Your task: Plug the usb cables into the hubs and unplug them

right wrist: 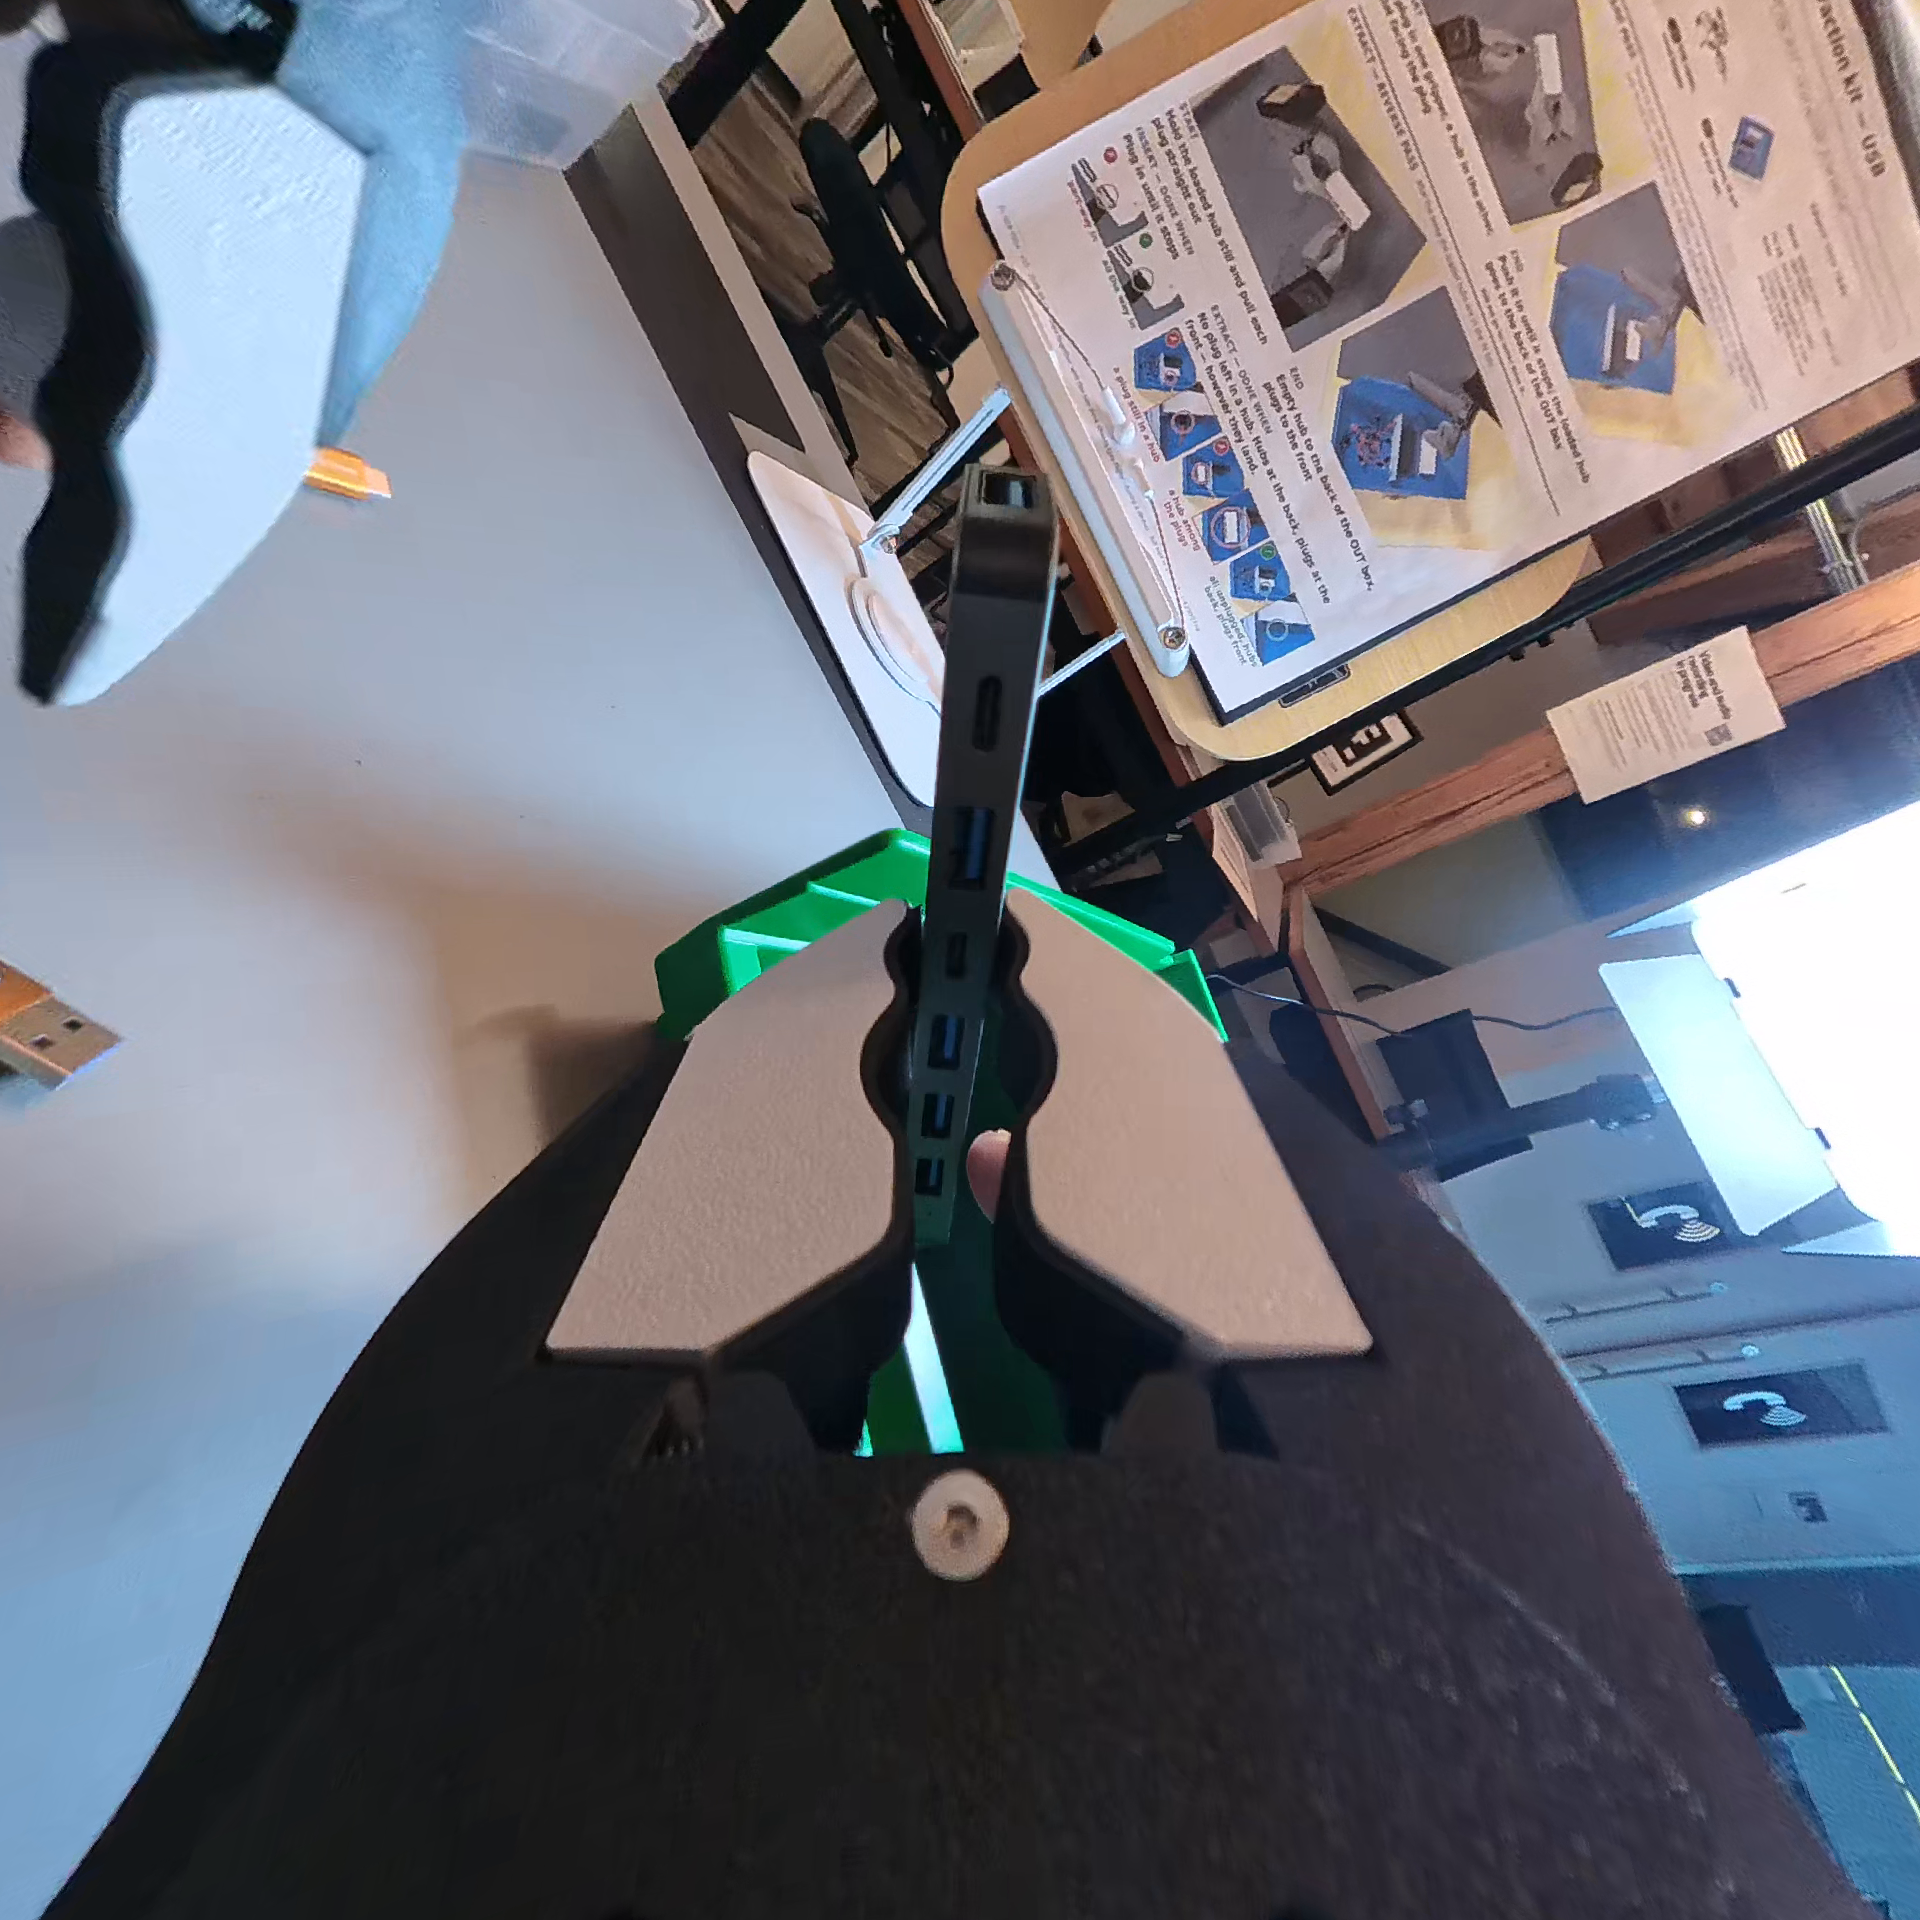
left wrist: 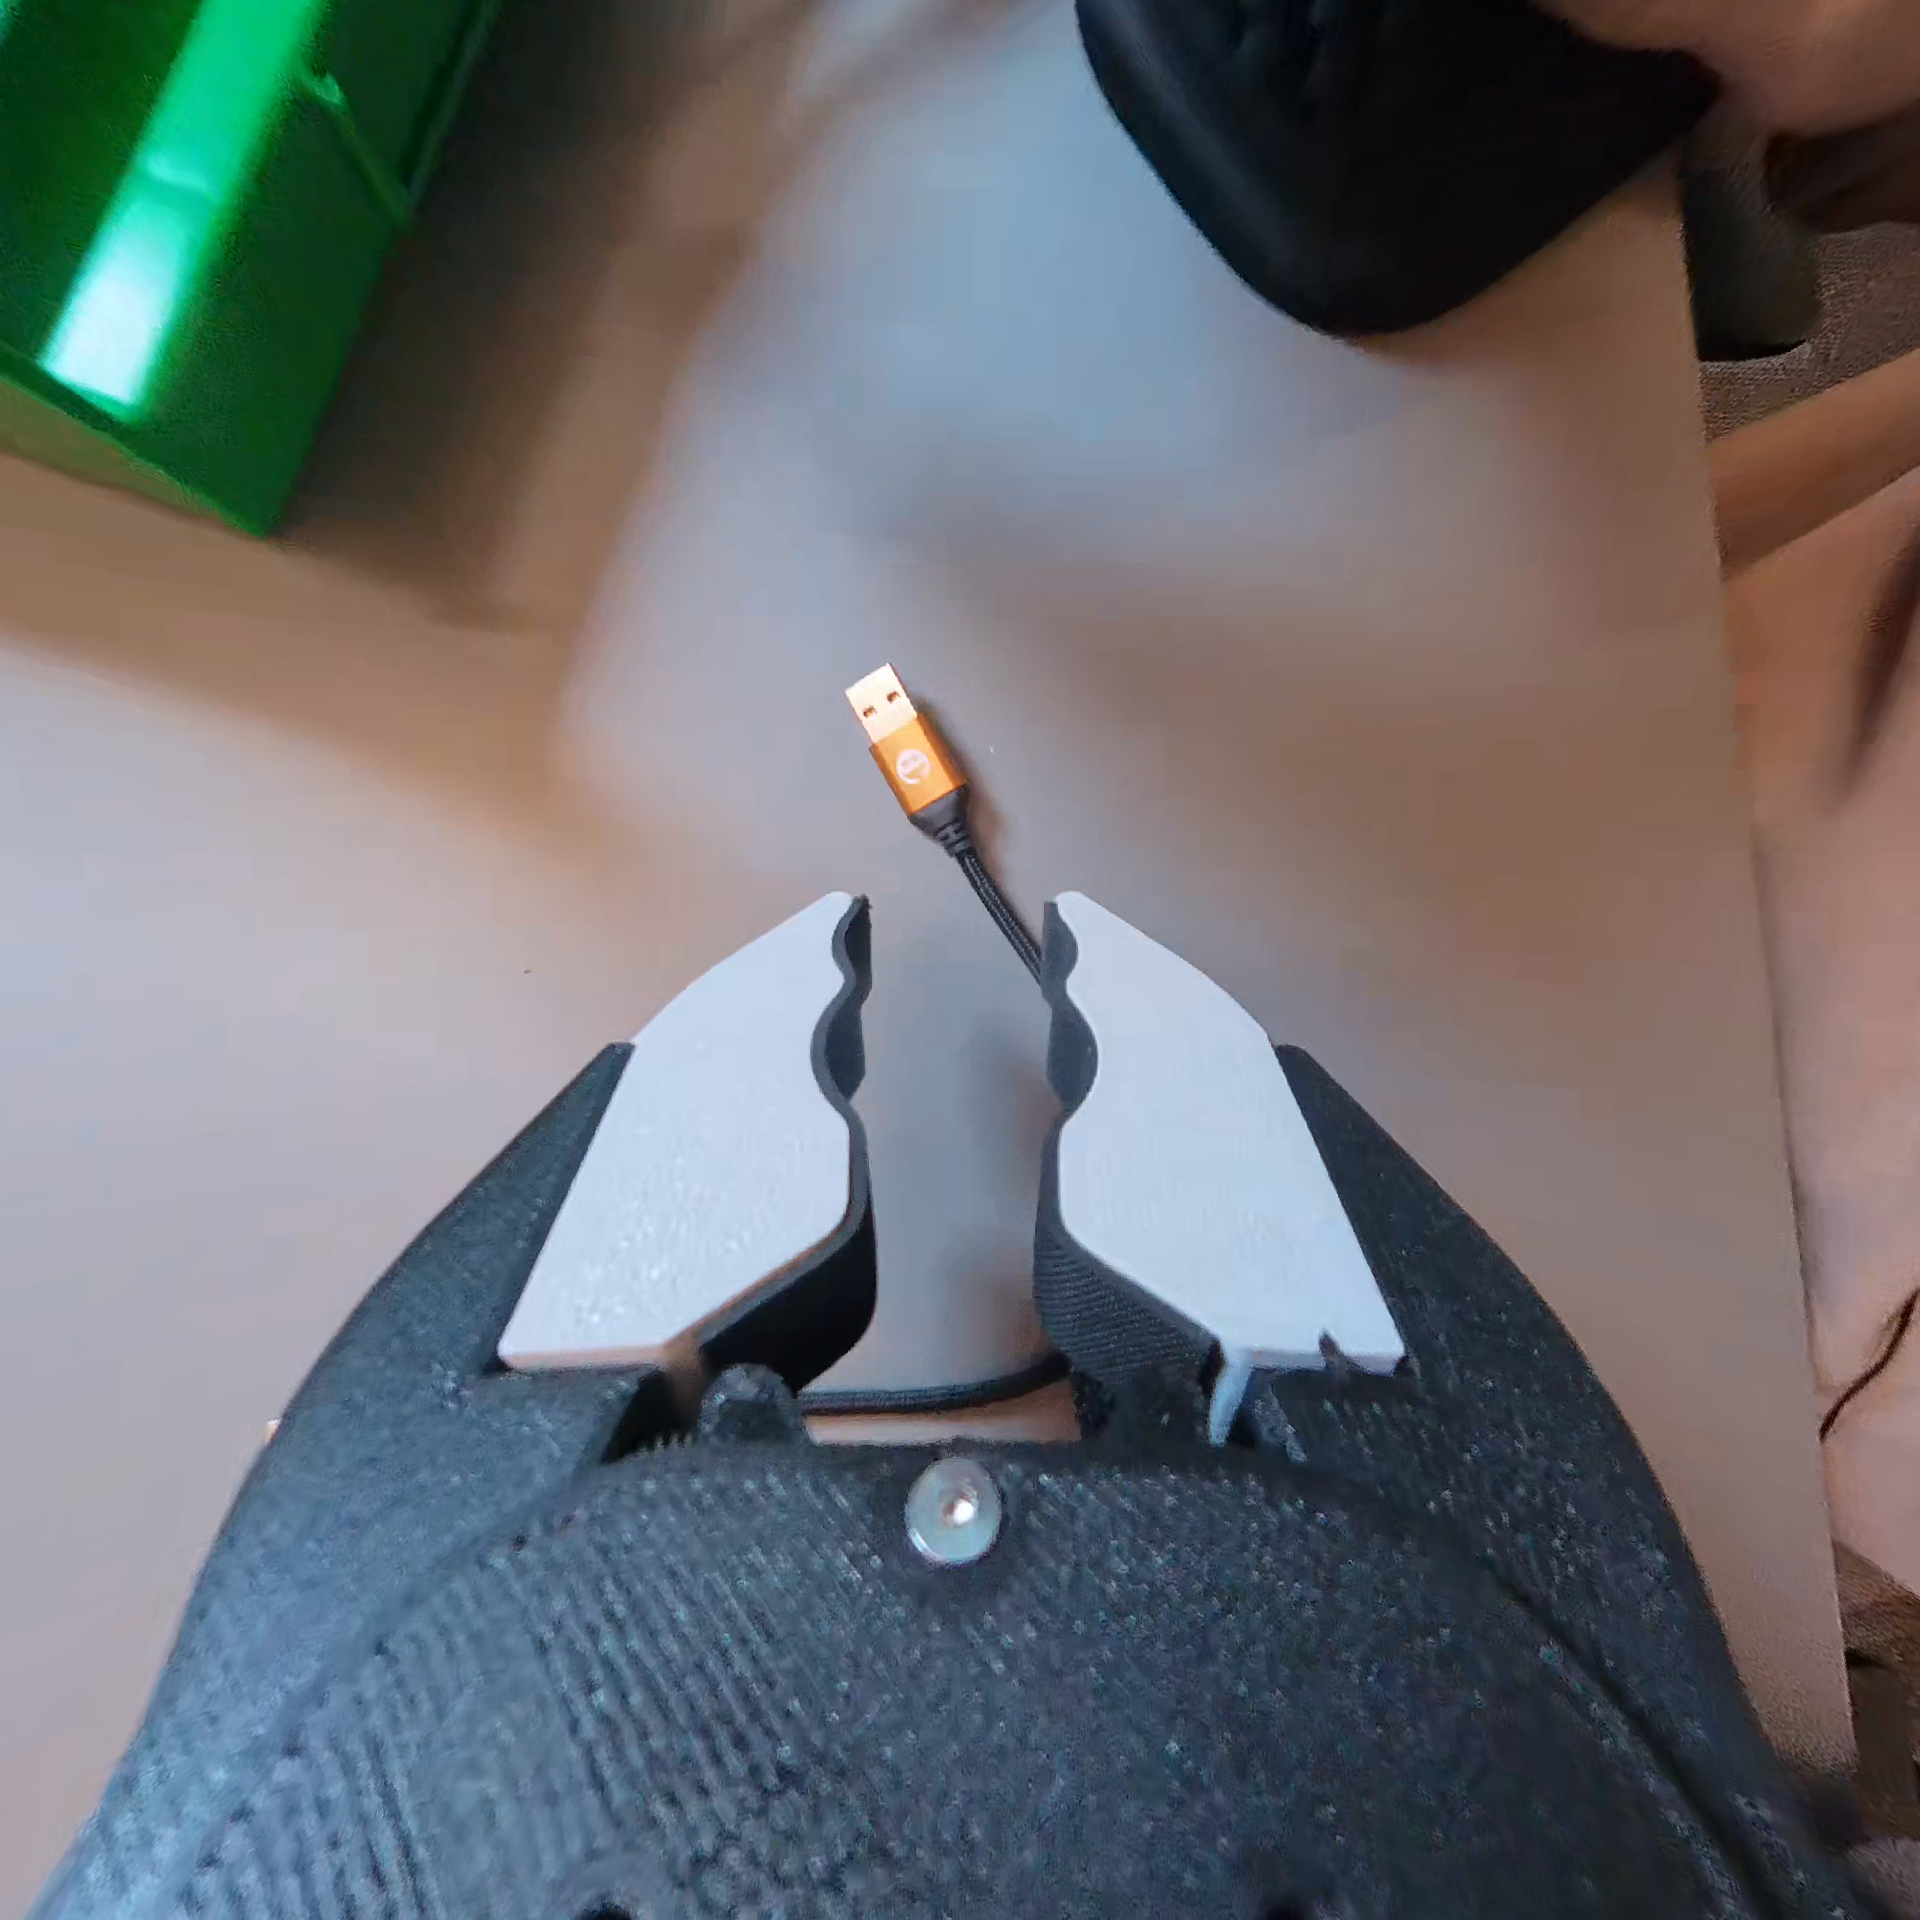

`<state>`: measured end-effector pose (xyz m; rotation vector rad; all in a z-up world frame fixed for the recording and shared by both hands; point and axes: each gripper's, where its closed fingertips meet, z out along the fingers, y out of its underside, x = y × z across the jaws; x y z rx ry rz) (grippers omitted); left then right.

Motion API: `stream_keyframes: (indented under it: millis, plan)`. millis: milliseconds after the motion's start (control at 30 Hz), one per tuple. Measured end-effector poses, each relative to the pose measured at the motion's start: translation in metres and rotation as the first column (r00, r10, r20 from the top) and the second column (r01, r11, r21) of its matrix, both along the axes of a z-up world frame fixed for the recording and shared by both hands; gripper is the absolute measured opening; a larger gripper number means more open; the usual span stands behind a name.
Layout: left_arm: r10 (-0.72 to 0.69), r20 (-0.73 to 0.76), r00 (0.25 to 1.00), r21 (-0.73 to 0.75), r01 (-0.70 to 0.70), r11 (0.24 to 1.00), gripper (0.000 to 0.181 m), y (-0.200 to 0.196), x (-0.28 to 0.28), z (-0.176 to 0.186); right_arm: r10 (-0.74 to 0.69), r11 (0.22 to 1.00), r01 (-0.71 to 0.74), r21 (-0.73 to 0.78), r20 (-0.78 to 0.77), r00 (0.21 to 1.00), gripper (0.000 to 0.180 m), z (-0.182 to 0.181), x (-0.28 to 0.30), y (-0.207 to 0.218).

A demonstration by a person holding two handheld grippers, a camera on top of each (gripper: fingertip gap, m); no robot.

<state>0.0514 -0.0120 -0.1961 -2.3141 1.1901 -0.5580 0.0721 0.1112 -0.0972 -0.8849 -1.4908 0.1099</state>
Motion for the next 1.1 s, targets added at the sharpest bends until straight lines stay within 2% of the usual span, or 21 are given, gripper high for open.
stream_keyframes:
  millis: [133, 300, 367, 500, 567, 633, 700, 800, 967, 1100]
  plan:
    - [0.057, 0.007, 0.998, -0.059, -0.056, 0.997, 0.032, -0.001, 0.013, -0.025, -0.006, 1.000, 0.006, -0.012, 0.008, 1.000, 0.012, -0.003, 0.001, 0.004]
    - [0.152, -0.056, 0.987, 0.005, -0.152, 0.988, 0.014, 0.012, 0.018, -0.033, -0.008, 1.000, 0.009, -0.018, 0.002, 1.000, 0.012, 0.000, 0.003, 0.004]
    - [0.173, -0.071, 0.982, 0.024, -0.172, 0.985, 0.013, 0.014, 0.018, -0.033, -0.009, 1.000, 0.009, -0.022, -0.003, 1.000, 0.012, 0.000, 0.004, 0.005]
    - [0.136, -0.118, 0.984, 0.090, -0.126, 0.988, 0.008, 0.012, 0.014, -0.034, -0.003, 1.000, 0.003, -0.018, 0.001, 1.000, 0.012, -0.001, 0.004, 0.006]
    - [0.140, -0.142, 0.980, 0.126, -0.123, 0.984, 0.008, 0.015, 0.001, -0.026, -0.005, 1.000, 0.005, 0.007, 0.019, 1.000, 0.012, -0.003, 0.004, 0.006]
    - [0.187, -0.077, 0.979, 0.140, -0.175, 0.975, 0.008, 0.020, -0.014, 0.000, -0.029, 0.997, 0.025, 0.074, 0.061, 0.998, 0.012, -0.007, 0.004, 0.009]
    - [0.233, -0.038, 0.972, 0.170, -0.223, 0.960, 0.008, 0.023, -0.033, 0.030, -0.069, 0.983, 0.047, 0.178, 0.120, 0.990, 0.012, -0.013, 0.001, 0.013]
    - [0.247, -0.087, 0.965, 0.224, -0.223, 0.949, 0.008, 0.023, -0.050, 0.058, -0.180, 0.929, 0.096, 0.359, 0.209, 0.961, 0.012, -0.024, -0.008, 0.020]
    - [0.233, -0.243, 0.942, 0.256, -0.169, 0.952, 0.008, 0.033, -0.054, 0.054, -0.258, 0.906, 0.097, 0.412, 0.356, 0.898, 0.012, -0.057, -0.025, 0.021]
    - [0.243, -0.300, 0.923, 0.230, -0.177, 0.957, 0.008, 0.041, -0.058, 0.035, -0.255, 0.911, 0.093, 0.401, 0.371, 0.893, 0.012, -0.069, -0.037, 0.016]
